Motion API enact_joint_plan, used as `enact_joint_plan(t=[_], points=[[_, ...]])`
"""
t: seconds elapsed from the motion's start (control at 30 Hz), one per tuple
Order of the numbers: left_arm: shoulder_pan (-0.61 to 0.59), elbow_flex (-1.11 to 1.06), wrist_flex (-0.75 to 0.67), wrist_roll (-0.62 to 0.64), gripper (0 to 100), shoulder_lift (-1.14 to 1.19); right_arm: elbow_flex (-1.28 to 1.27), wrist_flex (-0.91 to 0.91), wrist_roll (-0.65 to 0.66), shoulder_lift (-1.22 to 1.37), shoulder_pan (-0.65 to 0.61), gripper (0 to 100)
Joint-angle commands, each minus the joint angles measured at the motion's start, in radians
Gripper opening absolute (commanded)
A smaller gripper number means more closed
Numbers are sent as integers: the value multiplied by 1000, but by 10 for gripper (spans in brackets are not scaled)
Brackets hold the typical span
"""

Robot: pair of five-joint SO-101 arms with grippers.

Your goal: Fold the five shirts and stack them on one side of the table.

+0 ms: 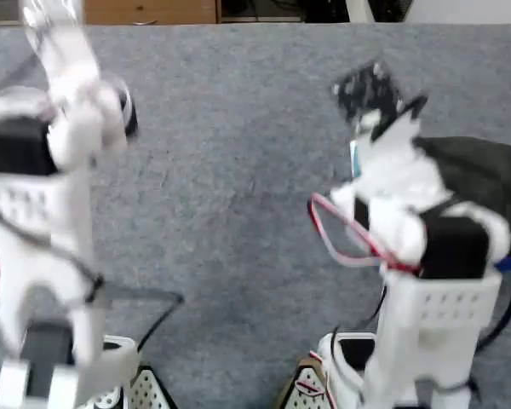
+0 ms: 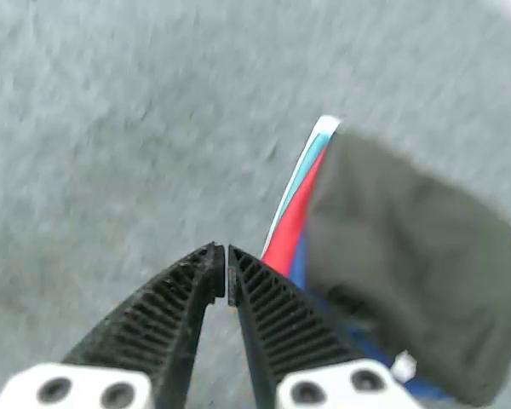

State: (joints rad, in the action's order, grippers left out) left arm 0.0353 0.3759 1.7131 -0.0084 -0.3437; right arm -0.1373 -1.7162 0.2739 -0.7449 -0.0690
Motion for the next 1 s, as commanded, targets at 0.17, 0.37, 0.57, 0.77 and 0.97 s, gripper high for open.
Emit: enact_joint_plan(t=[0.17,0.37,0.57,0.77,0.97], points=[[12,-1320,-474,-6,21,-694,-868,295,-94,-613,28,2],[-95,-1757,-733,-6,21,-1072,-1282,436,-77,-1155,56,2],[-230,-1998,-743,-6,20,-1374,-1557,493,32,-1104,44,2],[-350,-2061,-664,-6,20,-1478,-1555,427,34,-1102,45,2],[-364,-2068,-525,0,20,-1469,-1555,425,35,-1102,45,2]])
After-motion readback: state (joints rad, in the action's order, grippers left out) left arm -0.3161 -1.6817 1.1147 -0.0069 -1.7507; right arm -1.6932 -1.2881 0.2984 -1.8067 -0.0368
